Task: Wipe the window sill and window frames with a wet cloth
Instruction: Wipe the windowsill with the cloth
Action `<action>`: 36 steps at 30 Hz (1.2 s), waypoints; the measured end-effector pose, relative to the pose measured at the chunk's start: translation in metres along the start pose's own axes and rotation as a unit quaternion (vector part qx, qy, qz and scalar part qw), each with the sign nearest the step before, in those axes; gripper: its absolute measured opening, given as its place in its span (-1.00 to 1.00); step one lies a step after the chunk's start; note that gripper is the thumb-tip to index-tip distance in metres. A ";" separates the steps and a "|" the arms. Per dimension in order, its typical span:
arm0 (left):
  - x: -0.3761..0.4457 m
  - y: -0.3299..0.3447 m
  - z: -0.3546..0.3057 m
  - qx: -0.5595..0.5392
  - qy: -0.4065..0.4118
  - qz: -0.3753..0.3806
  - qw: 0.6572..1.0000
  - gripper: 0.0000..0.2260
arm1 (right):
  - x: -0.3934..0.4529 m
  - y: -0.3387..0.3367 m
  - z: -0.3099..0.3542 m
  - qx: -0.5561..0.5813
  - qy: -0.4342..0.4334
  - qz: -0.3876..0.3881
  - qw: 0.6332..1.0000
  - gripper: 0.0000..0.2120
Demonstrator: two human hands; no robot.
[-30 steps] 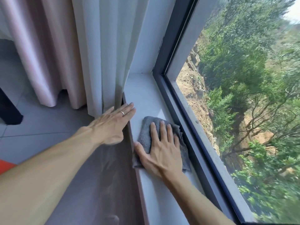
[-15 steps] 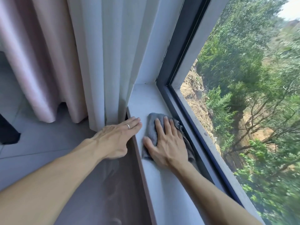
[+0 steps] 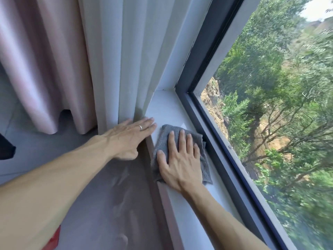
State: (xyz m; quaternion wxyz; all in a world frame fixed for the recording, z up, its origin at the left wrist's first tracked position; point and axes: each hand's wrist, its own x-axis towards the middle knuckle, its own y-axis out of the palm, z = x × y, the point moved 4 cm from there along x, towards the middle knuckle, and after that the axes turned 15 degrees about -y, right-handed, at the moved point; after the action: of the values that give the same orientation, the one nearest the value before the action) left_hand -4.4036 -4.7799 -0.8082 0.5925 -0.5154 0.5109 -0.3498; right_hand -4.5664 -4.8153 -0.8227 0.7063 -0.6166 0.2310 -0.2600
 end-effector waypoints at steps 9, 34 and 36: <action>0.008 0.001 0.005 -0.003 0.015 -0.005 1.000 -0.17 | 0.015 0.001 0.020 -0.013 0.033 0.016 0.999 -0.10; 0.070 -0.001 0.057 0.006 -0.004 -0.059 0.998 -0.21 | 0.122 0.011 0.022 -0.006 0.038 -0.008 0.999 -0.18; 0.074 -0.003 0.061 -0.005 -0.025 -0.072 0.997 -0.23 | 0.143 0.008 0.020 0.019 0.039 -0.012 0.999 -0.18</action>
State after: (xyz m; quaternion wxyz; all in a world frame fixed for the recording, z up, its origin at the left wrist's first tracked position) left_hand -4.3269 -4.8347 -0.8267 0.5758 -0.5621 0.4595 -0.3761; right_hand -4.4443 -4.8922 -0.8286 0.7052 -0.5951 0.2460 -0.2967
